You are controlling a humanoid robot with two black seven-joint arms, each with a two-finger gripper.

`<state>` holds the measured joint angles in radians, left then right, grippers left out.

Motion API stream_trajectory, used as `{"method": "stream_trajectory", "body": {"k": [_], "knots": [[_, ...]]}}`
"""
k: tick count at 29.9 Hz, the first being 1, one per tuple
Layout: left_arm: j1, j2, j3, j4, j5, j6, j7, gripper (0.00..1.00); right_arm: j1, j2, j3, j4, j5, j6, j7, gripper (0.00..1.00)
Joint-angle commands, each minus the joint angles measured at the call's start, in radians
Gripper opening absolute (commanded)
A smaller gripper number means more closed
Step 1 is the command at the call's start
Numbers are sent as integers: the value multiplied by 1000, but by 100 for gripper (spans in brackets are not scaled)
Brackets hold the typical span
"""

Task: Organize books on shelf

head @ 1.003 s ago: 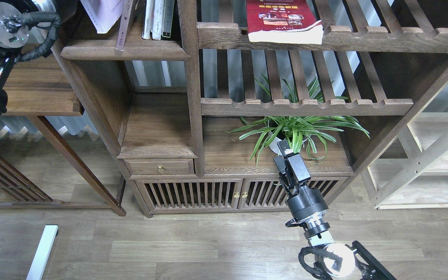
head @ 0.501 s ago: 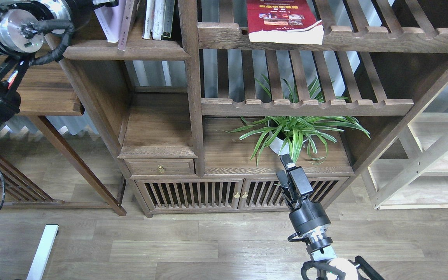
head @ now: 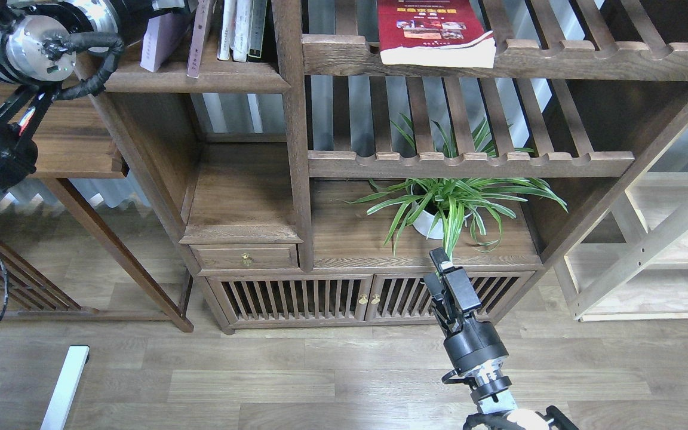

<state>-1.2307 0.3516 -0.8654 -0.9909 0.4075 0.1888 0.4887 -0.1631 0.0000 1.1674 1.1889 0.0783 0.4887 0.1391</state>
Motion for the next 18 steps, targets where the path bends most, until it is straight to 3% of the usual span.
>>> {"method": "stream_trajectory", "body": {"k": [1, 18], "knots": [[-16, -16, -3, 2, -1, 0, 0, 57, -3, 0, 0, -2, 0, 0, 0, 98], [-92, -28, -55, 18, -6, -3, 0, 69, -29, 0, -18, -3, -2, 0, -6, 99]]}}
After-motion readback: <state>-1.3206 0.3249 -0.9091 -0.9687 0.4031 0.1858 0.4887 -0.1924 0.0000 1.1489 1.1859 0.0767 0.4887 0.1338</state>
